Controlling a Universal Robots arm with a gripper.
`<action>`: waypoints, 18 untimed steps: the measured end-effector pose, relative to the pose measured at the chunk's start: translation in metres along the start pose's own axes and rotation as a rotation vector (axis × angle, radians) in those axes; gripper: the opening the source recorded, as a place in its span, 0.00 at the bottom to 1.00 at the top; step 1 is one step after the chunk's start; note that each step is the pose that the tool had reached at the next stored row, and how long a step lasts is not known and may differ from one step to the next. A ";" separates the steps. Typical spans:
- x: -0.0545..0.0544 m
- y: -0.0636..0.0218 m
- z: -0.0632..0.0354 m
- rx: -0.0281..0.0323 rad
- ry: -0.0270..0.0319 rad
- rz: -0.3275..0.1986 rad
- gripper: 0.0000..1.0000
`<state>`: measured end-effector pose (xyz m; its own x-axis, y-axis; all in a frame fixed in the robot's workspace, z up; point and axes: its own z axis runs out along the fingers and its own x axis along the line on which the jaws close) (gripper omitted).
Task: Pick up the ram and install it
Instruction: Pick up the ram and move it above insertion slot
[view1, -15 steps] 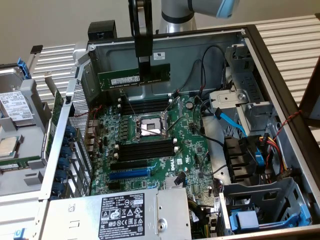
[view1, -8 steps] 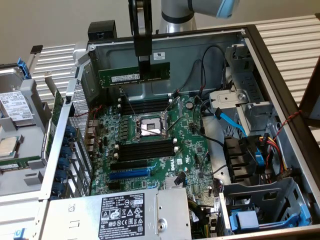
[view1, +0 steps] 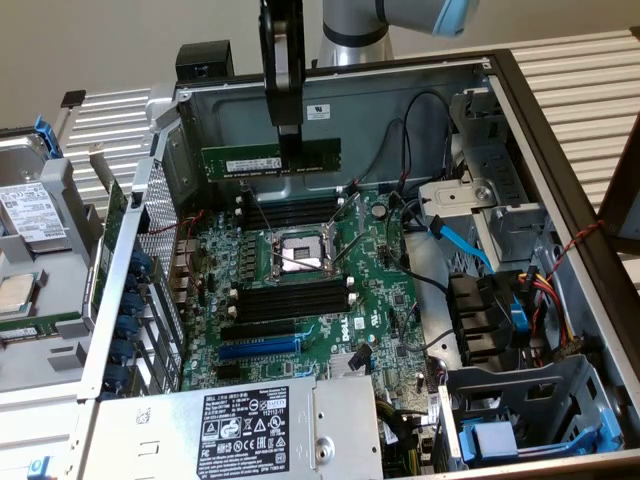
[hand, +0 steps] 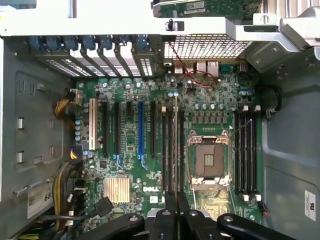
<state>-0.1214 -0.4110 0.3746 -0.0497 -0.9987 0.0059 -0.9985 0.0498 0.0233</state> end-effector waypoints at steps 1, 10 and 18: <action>-0.001 -0.0002 0.0016 -0.0001 -0.0002 0.002 0.13; -0.012 -0.0032 0.0074 -0.0002 -0.0001 0.003 0.13; -0.012 -0.0058 0.0166 -0.0001 0.0006 0.003 0.13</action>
<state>-0.1153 -0.3989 0.3578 -0.0524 -0.9986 0.0066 -0.9983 0.0526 0.0234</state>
